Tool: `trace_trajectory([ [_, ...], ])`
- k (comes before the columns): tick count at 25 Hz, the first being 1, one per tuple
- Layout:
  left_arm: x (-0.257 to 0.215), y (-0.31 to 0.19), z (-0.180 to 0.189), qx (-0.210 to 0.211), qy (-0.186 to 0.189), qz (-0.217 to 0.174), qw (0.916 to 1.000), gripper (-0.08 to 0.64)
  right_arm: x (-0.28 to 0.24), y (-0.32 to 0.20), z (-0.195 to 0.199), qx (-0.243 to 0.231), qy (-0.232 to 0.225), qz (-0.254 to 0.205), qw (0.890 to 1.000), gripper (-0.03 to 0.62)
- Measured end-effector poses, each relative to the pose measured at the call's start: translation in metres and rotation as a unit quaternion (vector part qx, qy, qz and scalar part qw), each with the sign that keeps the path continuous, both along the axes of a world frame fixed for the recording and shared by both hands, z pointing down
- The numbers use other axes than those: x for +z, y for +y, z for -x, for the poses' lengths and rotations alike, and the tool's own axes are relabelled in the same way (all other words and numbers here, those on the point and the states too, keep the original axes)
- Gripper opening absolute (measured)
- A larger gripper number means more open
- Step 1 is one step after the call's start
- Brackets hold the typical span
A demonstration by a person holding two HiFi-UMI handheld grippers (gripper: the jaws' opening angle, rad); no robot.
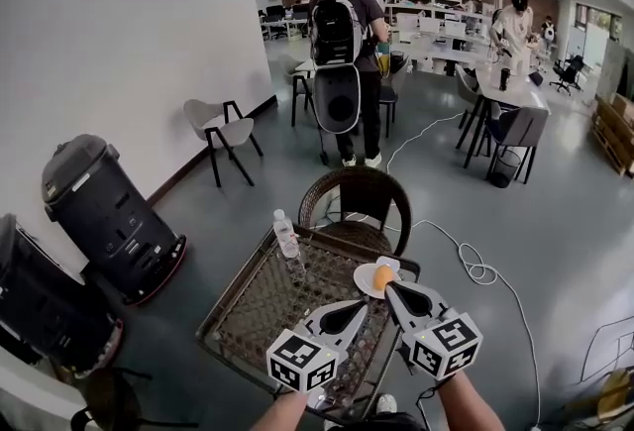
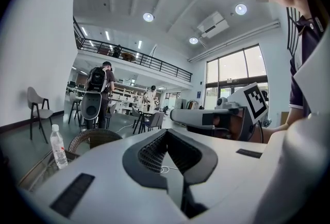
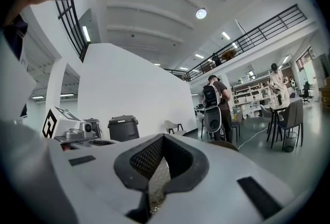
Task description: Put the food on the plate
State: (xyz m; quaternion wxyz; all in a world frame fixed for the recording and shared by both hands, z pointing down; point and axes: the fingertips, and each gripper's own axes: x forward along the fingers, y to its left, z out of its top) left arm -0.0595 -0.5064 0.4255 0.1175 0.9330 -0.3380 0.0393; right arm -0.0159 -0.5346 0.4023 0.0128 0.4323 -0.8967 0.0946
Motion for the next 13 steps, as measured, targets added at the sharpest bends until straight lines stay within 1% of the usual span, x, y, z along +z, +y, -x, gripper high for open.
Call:
trace_trajectory([
  [13, -0.003, 0.006, -0.011, 0.008, -0.013, -0.008, 0.9999, 0.009, -0.001, 0.005, -0.01, -0.003, -0.002, 0.001, 1.0, 0.003],
])
